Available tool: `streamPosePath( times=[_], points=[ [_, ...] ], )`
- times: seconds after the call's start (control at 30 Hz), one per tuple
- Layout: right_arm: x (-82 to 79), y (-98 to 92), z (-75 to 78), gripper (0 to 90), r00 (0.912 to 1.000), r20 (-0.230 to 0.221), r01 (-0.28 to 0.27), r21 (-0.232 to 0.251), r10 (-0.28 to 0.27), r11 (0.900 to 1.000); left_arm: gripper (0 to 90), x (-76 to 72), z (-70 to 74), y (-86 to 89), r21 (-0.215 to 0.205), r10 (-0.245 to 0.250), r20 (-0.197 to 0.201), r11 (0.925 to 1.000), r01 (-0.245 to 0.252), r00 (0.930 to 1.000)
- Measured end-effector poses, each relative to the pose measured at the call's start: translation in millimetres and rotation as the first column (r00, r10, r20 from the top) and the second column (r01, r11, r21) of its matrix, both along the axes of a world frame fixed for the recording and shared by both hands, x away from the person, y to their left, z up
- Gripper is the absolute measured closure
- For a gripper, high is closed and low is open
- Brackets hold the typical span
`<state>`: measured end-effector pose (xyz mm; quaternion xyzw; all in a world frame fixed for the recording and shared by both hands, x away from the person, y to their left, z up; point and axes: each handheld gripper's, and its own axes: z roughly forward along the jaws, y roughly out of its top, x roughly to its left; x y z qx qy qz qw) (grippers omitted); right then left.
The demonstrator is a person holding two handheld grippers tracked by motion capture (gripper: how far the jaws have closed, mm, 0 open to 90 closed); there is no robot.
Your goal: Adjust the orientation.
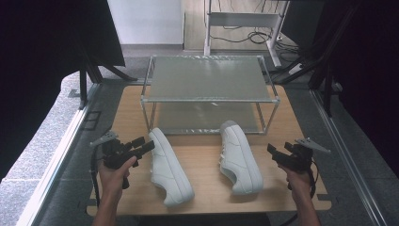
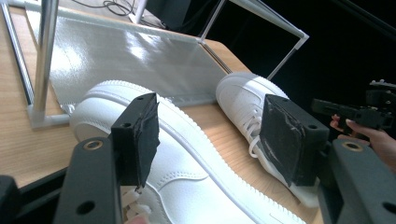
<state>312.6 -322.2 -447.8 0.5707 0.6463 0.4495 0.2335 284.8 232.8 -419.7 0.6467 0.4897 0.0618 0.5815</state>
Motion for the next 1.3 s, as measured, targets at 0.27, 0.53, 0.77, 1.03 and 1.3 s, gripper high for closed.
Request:
streamPosePath(
  times=[0.27, 0.53, 0.77, 1.03, 1.3],
  points=[
    [1.3, -2.7, -6.2, 22.5, 0.9988, -0.046, 0.016, -0.018, -0.017, 1.0, 37.4, -2.5, 1.2, -0.8, 0.018, -0.006, -0.001, 0.9998, 0.006, 1.0],
    [3.9, 6.0, -3.8, 23.6, 0.9987, -0.051, -0.012, -0.018, 0.011, 1.0, 54.5, -7.2, 4.3, -1.9, 0.048, 0.035, -0.004, 0.9983, -0.035, 0.9994],
    [2.3, 0.2, -5.7, 26.3, 0.9989, -0.017, 0.043, -0.026, -0.043, 0.999, 81.9, -8.9, 3.1, 1.1, -0.01, 0.037, 0.0, 0.9993, -0.037, 0.9993],
    [-4.6, -5.5, -4.4, 26.9, 0.9963, 0.012, 0.086, -0.045, -0.086, 0.995, 87.8, -13.6, 4.2, 2.1, -0.001, 0.041, 0.005, 0.9991, -0.041, 0.9991],
    [-3.7, -8.9, -8.4, 26.9, 0.9941, 0.001, 0.108, -0.042, -0.108, 0.993, 90.0, -15.5, -0.3, 7.0, -0.002, 0.043, -0.003, 0.9991, -0.043, 0.9991]
  ],
)
